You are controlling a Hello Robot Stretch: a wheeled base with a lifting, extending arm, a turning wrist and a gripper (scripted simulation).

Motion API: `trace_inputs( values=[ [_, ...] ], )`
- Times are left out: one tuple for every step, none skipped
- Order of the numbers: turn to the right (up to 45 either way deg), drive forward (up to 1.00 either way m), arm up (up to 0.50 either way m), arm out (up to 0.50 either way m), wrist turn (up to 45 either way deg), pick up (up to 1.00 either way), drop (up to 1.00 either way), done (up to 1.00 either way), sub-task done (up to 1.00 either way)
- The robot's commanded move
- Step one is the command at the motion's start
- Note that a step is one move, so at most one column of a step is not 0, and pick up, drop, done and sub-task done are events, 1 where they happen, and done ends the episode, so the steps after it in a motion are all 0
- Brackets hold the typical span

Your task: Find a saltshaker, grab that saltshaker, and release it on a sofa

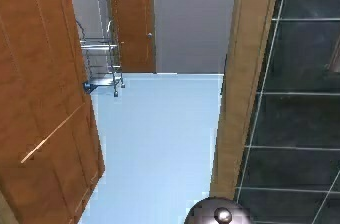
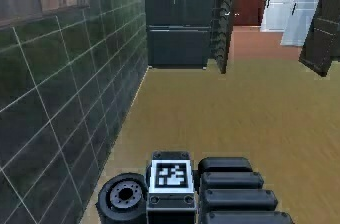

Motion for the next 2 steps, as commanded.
trace_inputs(
  values=[
    [0.0,0.75,0.00,0.00,0.0,0.00,0.00,0.00,0.00],
    [6.0,0.00,0.00,0.00,0.0,0.00,0.00,0.00,0.00]
  ],
)
